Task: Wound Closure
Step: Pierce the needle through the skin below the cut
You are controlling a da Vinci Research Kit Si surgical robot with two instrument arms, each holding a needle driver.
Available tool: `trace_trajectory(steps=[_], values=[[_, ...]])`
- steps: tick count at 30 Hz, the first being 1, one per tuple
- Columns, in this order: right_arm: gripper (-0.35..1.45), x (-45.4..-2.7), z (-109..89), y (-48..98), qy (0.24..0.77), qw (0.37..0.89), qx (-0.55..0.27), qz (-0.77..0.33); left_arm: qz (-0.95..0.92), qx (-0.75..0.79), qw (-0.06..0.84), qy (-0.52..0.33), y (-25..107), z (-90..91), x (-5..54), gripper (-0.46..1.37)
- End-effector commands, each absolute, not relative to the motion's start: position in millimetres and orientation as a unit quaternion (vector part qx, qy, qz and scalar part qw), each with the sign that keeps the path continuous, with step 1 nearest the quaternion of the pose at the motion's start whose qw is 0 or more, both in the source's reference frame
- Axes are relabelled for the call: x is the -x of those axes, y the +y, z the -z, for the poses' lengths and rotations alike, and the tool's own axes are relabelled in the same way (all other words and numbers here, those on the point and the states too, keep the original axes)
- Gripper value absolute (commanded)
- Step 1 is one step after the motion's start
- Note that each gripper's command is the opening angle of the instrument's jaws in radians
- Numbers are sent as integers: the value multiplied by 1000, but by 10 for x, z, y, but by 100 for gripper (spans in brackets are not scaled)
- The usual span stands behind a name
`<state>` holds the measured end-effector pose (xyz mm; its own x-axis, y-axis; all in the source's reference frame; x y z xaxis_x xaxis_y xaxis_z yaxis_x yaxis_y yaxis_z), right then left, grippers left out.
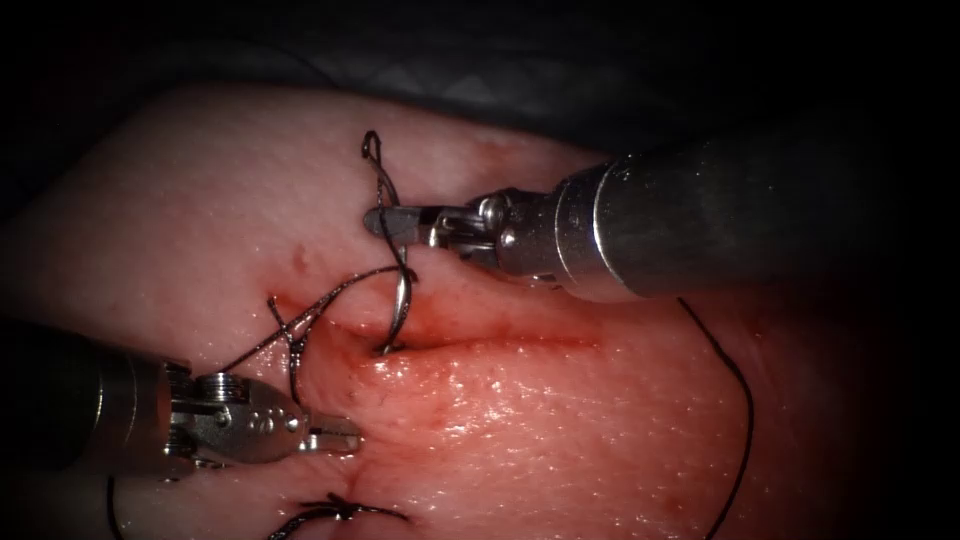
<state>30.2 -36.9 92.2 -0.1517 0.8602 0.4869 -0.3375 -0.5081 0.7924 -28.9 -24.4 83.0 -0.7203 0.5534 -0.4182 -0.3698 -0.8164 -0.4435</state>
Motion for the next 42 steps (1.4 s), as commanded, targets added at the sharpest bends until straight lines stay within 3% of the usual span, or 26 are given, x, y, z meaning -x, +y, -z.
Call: trace_trajectory(steps=[1, 16, 26, 28, 32, 33, 34, 36, 37, 38, 39, 40, 41, 42], values=[[-35, -301, -922, -372, 257, 418, -498, -715, -912, 276, 253, -169, -244, -830, 289, -35], [-35, -303, -908, -405, 222, 382, -526, -727, -911, 275, 257, -171, -242, -829, 290, -35], [-35, -299, -904, -407, 226, 375, -521, -733, -910, 275, 257, -171, -241, -828, 290, -35], [-35, -295, -907, -400, 255, 368, -512, -733, -911, 275, 257, -171, -241, -828, 290, -35], [-35, -285, -919, -379, 329, 418, -473, -702, -911, 276, 254, -170, -242, -827, 290, -35], [-35, -282, -923, -372, 352, 452, -453, -683, -911, 276, 254, -170, -242, -827, 290, -35], [-26, -281, -925, -370, 362, 468, -444, -673, -911, 276, 254, -170, -242, -827, 290, -35], [20, -276, -930, -360, 383, 500, -419, -654, -911, 276, 254, -170, -242, -827, 290, -35], [34, -273, -933, -354, 395, 519, -404, -641, -911, 276, 254, -170, -242, -827, 290, -35], [37, -273, -933, -353, 397, 523, -400, -639, -911, 276, 254, -170, -242, -827, 290, -35], [56, -269, -936, -346, 411, 544, -375, -628, -911, 276, 254, -170, -243, -827, 290, -35], [60, -268, -937, -344, 413, 548, -371, -626, -911, 276, 254, -170, -243, -827, 290, -35], [79, -264, -939, -336, 426, 572, -348, -609, -911, 276, 254, -170, -243, -827, 289, -35], [85, -262, -941, -332, 431, 582, -337, -602, -911, 276, 254, -170, -243, -827, 289, -35]])
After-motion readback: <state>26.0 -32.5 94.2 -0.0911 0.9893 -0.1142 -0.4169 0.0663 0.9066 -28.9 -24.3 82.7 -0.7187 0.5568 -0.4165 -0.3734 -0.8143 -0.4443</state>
